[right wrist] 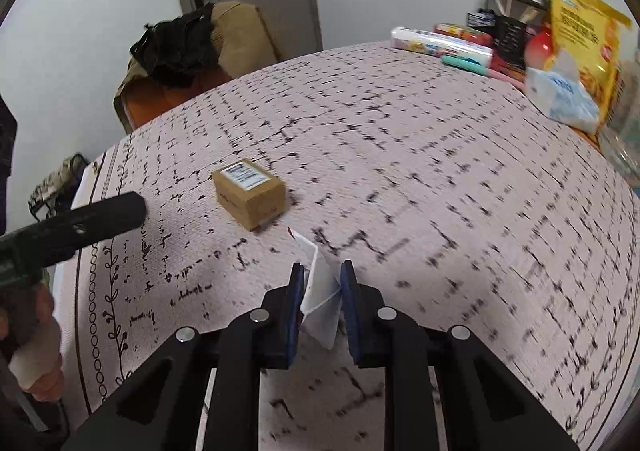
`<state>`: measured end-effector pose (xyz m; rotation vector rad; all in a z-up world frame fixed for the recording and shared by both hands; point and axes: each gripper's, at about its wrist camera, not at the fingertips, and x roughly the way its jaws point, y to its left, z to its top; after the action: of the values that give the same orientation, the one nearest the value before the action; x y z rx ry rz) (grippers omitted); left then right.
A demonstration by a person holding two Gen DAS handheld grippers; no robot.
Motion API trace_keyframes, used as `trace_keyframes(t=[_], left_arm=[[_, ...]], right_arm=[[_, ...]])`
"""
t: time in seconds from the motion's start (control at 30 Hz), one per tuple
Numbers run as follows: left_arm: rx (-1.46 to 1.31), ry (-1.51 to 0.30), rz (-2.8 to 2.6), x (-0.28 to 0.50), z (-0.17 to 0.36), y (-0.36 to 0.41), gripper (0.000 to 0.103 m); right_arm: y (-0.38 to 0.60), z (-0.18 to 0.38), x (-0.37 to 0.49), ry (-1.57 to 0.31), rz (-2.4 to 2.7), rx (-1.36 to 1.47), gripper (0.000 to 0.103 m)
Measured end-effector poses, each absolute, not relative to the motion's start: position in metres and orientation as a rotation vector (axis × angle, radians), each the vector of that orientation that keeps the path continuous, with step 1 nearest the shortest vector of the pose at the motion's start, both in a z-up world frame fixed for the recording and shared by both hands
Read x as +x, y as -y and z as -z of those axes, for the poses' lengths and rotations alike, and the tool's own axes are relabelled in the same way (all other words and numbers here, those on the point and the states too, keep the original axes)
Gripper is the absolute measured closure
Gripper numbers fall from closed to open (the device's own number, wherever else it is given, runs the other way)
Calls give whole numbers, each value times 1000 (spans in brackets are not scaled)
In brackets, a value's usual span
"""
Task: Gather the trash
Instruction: 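Grasp the white paper with the right tool while the left tool grasps the cardboard box, then carry the paper and box to the bin and open both tools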
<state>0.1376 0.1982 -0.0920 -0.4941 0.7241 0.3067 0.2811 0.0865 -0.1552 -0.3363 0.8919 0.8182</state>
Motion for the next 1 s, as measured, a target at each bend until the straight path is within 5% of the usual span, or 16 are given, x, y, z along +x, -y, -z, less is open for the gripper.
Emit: trace_keyframes(t=[0.37,0.43,0.5,1.0], left_arm=[[-377,-811,-290,192,107,-178,15],[-367,-818,-303,197,110,-178,25],[-383,-830,-297,199,112,-179,55],[-238,-727,-104,202,55,-67,55]], right_arm=[[-13,129,273,-874,-753,-193,84],[0,125,271,-868,-738,-167,84],[18,121,268,-862,-717,-128,84],[163,99,254,-762,-481,106,83]])
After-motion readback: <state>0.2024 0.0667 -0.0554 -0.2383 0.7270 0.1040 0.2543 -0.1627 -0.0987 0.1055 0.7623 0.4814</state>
